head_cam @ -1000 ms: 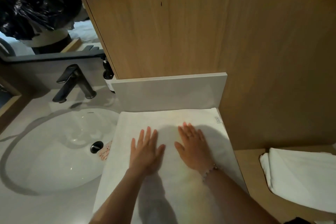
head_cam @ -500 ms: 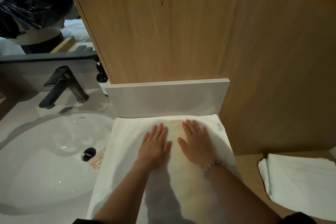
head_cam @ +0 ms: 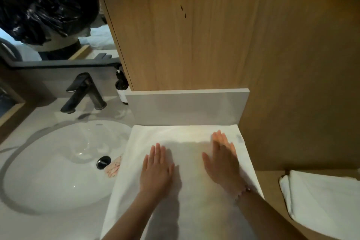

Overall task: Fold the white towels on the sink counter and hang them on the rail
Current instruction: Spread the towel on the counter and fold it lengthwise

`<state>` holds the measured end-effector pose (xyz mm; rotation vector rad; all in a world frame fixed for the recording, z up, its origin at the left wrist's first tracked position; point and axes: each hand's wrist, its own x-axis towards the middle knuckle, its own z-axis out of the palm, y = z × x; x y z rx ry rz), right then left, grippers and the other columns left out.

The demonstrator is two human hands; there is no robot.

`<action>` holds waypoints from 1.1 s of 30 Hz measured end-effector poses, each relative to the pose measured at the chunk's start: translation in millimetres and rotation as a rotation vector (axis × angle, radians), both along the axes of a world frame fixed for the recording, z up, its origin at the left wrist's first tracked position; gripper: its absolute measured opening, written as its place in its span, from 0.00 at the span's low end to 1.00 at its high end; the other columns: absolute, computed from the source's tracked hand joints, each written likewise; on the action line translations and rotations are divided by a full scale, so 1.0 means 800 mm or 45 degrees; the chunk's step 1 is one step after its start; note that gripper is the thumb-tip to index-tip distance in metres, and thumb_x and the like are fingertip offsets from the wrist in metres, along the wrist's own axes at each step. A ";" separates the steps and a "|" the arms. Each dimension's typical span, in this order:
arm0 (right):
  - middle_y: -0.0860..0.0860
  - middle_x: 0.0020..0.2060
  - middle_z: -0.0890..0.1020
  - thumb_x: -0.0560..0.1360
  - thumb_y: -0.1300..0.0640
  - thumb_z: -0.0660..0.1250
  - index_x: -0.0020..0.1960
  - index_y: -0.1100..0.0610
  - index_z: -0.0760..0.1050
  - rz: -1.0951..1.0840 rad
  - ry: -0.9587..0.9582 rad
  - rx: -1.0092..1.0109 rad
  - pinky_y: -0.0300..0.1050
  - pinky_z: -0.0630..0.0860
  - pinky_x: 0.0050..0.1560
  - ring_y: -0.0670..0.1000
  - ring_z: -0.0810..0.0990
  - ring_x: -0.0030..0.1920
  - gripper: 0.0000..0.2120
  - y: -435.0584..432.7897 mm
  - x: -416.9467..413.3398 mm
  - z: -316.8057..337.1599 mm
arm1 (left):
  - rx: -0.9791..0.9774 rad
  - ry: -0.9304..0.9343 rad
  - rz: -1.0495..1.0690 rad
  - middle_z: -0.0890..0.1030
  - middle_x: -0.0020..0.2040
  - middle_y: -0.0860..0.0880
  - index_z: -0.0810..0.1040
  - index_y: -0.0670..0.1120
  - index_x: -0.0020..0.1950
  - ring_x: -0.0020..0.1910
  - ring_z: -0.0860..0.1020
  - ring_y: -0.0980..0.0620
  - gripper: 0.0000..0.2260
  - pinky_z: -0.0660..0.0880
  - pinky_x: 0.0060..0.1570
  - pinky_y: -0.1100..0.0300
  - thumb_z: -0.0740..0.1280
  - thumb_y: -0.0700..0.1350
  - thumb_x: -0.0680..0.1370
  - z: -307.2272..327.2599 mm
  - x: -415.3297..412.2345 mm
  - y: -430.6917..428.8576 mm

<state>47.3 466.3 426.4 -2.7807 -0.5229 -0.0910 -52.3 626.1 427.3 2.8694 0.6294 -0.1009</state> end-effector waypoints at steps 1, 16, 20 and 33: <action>0.58 0.66 0.74 0.75 0.46 0.50 0.68 0.62 0.71 0.073 0.037 0.014 0.58 0.69 0.62 0.59 0.74 0.65 0.29 0.004 -0.036 -0.001 | 0.002 -0.001 -0.051 0.39 0.77 0.45 0.39 0.44 0.77 0.75 0.37 0.48 0.44 0.34 0.69 0.58 0.23 0.59 0.62 -0.001 -0.019 -0.016; 0.50 0.76 0.36 0.80 0.42 0.36 0.77 0.52 0.37 0.066 0.282 -0.307 0.50 0.33 0.73 0.49 0.34 0.75 0.29 -0.106 -0.126 -0.019 | -0.023 0.112 0.152 0.38 0.77 0.46 0.40 0.43 0.77 0.76 0.38 0.50 0.25 0.38 0.74 0.54 0.41 0.50 0.82 -0.010 -0.164 0.007; 0.51 0.75 0.41 0.80 0.45 0.37 0.77 0.55 0.46 0.141 0.152 -0.159 0.52 0.37 0.73 0.49 0.40 0.75 0.28 -0.074 -0.182 -0.020 | -0.037 0.012 0.106 0.40 0.77 0.45 0.45 0.41 0.77 0.77 0.42 0.50 0.25 0.40 0.73 0.56 0.41 0.51 0.83 -0.015 -0.180 -0.040; 0.48 0.77 0.44 0.79 0.39 0.35 0.78 0.51 0.44 0.247 0.223 -0.238 0.46 0.38 0.74 0.48 0.40 0.76 0.31 -0.130 -0.217 -0.027 | -0.011 0.019 -0.085 0.42 0.78 0.53 0.44 0.51 0.78 0.76 0.40 0.53 0.26 0.36 0.71 0.58 0.37 0.56 0.80 -0.022 -0.221 -0.072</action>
